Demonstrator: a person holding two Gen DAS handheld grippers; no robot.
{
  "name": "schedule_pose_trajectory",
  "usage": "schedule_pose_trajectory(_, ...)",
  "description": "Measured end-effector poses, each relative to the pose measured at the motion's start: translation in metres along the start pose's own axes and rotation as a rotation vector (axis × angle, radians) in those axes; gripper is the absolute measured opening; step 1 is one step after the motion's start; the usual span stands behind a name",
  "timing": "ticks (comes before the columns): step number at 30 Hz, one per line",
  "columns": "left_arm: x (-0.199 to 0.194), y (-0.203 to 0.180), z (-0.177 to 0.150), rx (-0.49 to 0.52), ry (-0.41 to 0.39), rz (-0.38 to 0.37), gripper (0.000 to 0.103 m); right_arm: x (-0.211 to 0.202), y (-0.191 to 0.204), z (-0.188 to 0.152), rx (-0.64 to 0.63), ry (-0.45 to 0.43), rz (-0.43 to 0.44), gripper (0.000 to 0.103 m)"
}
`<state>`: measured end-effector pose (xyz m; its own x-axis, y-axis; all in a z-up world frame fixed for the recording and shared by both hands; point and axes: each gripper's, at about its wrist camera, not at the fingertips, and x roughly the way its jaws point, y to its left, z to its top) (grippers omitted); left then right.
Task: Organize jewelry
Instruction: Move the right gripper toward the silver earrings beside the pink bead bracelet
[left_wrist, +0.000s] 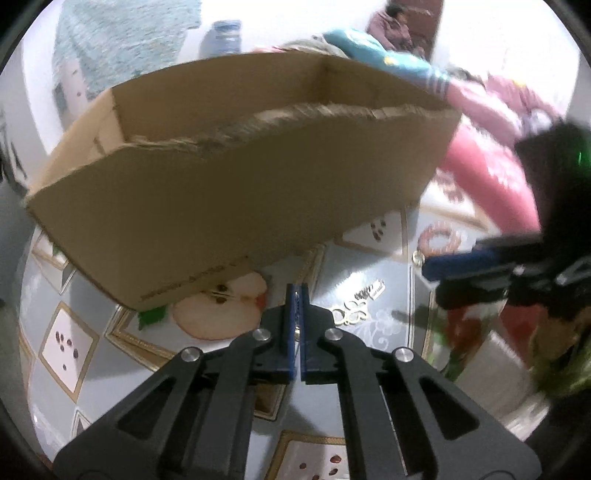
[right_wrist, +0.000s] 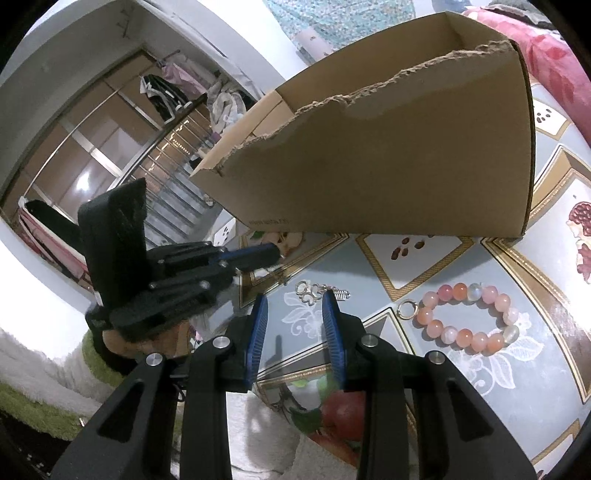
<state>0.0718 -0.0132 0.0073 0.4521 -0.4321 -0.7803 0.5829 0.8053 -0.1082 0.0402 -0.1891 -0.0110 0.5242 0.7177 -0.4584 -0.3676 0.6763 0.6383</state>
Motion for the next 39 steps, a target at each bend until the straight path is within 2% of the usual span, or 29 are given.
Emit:
schedule_pose_trajectory(8, -0.032, 0.023, 0.000, -0.158, -0.101, -0.052, 0.001, -0.001, 0.003, -0.002, -0.004, -0.004, -0.003, 0.031)
schedule_pose_trajectory(15, -0.037, 0.035, -0.011, -0.223, -0.118, -0.005, 0.001, 0.005, 0.020, -0.003, -0.070, -0.012, -0.043, 0.031)
schedule_pose_trajectory(21, -0.034, 0.051, -0.027, -0.292, -0.113, 0.028, 0.001, 0.032, 0.046, -0.002, -0.144, 0.017, -0.099, 0.031)
schedule_pose_trajectory(24, -0.036, 0.056, -0.033, -0.302, -0.121, 0.046, 0.001, 0.054, 0.064, -0.004, -0.218, 0.038, -0.155, 0.031)
schedule_pose_trajectory(30, -0.043, 0.067, -0.042, -0.328, -0.145, 0.038, 0.001, 0.087, 0.074, -0.007, -0.292, 0.079, -0.295, 0.030)
schedule_pose_trajectory(34, -0.045, 0.071, -0.045, -0.341, -0.164, 0.027, 0.001, 0.093, 0.082, -0.009, -0.352, 0.057, -0.391, 0.030)
schedule_pose_trajectory(39, -0.044, 0.073, -0.047, -0.342, -0.173, 0.013, 0.001, 0.096, 0.085, -0.010, -0.360, 0.046, -0.438, 0.027)
